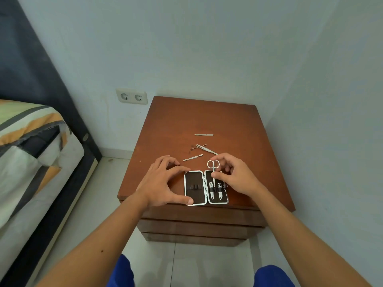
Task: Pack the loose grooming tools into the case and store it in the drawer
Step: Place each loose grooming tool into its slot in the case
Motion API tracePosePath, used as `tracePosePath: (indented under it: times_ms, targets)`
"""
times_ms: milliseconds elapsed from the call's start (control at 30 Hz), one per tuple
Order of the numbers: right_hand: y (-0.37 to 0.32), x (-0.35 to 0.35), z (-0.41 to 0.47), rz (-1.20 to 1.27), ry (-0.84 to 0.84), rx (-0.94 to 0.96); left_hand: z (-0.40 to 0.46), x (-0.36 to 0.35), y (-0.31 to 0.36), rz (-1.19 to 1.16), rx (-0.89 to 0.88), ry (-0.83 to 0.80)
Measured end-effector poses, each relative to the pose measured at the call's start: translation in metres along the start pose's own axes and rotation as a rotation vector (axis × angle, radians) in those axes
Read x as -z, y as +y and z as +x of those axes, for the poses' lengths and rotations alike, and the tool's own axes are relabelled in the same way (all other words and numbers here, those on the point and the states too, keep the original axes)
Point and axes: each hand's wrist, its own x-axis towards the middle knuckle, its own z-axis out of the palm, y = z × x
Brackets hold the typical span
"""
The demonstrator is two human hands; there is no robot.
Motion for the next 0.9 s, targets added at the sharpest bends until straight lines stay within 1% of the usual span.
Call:
tracePosePath:
  times_ms: [67, 233, 400, 567, 767, 900]
  targets:
    - [0.000, 0.002, -0.002, -0.055, -0.003, 0.011, 0.000, 0.000, 0.000, -0.002, -0.004, 0.005]
    - [-0.006, 0.010, -0.008, -0.175, -0.077, 0.042, -0.001, 0.000, 0.000, -0.005, -0.003, 0.004]
    - [-0.017, 0.017, -0.019, -0.308, -0.242, -0.006, -0.001, 0.000, 0.001, -0.001, 0.007, -0.006]
    - [-0.016, 0.017, -0.026, -0.319, -0.252, 0.016, -0.001, 0.000, 0.001, -0.001, 0.007, -0.012]
    - [-0.019, 0.023, -0.028, -0.434, -0.310, 0.030, -0.001, 0.000, 0.001, -0.002, 0.018, -0.026]
    - [-0.016, 0.023, -0.029, -0.390, -0.298, 0.032, -0.001, 0.001, 0.001, -0.001, 0.008, -0.020]
